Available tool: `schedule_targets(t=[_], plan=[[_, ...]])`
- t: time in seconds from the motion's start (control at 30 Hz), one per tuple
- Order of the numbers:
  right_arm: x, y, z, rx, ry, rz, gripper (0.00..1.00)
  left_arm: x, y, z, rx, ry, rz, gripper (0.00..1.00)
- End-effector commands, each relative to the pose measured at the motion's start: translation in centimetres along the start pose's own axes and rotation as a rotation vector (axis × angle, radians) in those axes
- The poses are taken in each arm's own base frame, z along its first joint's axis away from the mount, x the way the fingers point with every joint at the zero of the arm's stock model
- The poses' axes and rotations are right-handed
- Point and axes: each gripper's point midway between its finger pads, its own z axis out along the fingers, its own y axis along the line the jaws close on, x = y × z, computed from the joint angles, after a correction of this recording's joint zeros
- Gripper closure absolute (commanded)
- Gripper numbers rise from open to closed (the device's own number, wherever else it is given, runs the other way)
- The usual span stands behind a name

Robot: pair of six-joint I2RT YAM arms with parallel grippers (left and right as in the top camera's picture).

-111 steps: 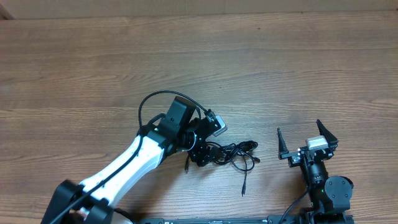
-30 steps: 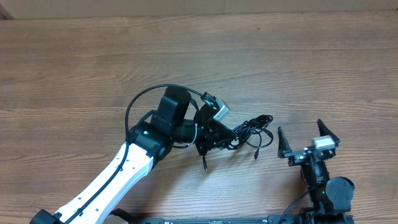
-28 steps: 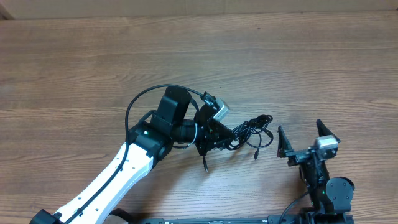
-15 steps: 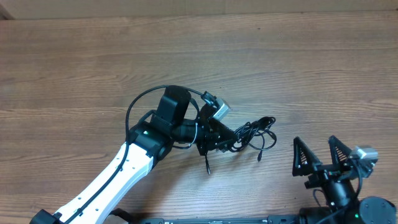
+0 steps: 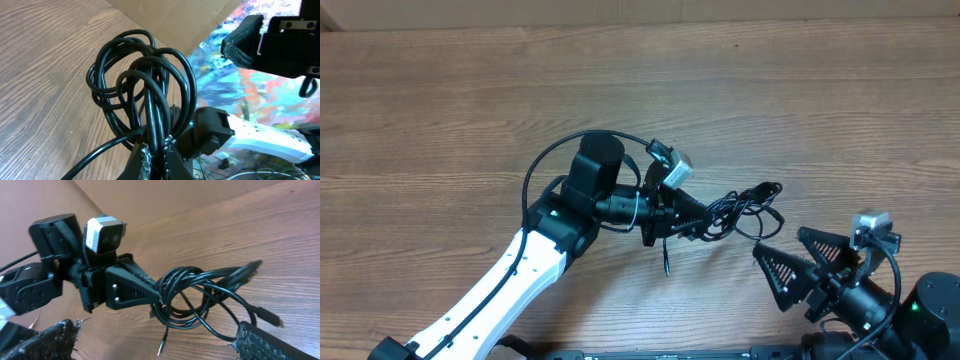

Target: Untangle cables

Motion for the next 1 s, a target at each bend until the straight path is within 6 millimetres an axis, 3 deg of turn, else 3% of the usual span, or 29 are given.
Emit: schedule_targets(t=[0.0, 0.2, 0.33, 0.7, 0.97], plan=[[-0.4, 1.1, -0.4, -0.039, -0.007, -0.013, 0.0, -1.1, -3.0, -0.5, 0.111, -0.007, 0.09, 0.96], [-0.4, 1.1, -0.4, -0.039, -0.006, -0.012, 0.0, -0.6, -6.0, -1.2, 0.294, 0.001, 0.261, 0.96], [-0.1, 1.0, -0.4, -0.035, 0.005, -0.004, 0.0, -0.4, -6.8, -1.4, 0.342, -0.009, 0.361, 0.96], [0.0, 1.0, -0.4, -0.033, 0.008, -0.002, 0.0, -0.5, -6.3, -1.3, 0.316, -0.024, 0.434, 0.96], [0.0, 0.9, -0.4, -0.032, 0.008, -0.002, 0.0, -1.6, -5.2, -1.0, 0.234, -0.034, 0.32, 0.96]])
